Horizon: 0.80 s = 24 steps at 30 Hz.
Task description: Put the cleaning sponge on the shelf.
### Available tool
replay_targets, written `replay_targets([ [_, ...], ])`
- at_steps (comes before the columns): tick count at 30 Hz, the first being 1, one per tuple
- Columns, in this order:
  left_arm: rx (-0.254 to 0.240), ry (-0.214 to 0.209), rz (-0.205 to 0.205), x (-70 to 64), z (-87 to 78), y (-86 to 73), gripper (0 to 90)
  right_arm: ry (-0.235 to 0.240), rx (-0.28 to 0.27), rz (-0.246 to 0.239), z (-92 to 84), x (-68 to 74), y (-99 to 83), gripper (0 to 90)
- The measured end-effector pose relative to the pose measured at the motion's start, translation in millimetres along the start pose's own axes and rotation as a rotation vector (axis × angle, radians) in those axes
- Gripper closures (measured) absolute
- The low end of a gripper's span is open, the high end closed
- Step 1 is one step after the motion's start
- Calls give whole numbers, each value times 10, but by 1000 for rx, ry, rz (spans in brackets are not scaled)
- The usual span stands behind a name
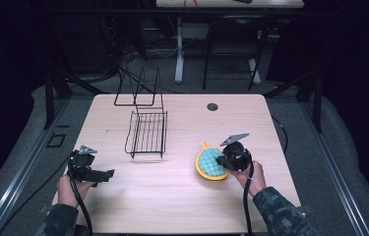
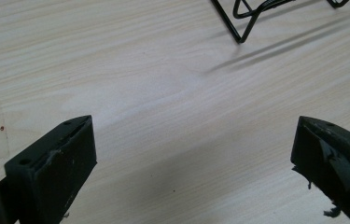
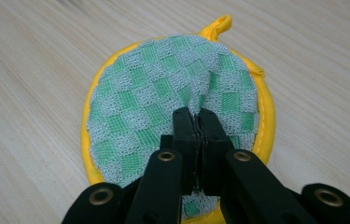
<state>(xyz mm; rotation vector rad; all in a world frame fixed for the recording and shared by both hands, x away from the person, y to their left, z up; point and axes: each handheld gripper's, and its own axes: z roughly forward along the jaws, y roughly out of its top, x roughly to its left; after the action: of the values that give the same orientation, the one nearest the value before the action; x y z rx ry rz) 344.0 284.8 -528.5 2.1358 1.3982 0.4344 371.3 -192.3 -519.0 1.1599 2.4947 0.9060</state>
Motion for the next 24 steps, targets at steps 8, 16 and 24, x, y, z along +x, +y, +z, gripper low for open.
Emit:
replay_targets([
  [8, -6, -8, -4, 9, 8, -1, 3, 11, -38, 5, -95, -9, 58, 879],
  [16, -11, -13, -3, 6, 16, 7, 3, 8, -56, -17, -125, 14, 101, 879],
  [24, -16, -15, -3, 0, 24, 13, 3, 11, -78, -22, -186, 12, 169, 879],
])
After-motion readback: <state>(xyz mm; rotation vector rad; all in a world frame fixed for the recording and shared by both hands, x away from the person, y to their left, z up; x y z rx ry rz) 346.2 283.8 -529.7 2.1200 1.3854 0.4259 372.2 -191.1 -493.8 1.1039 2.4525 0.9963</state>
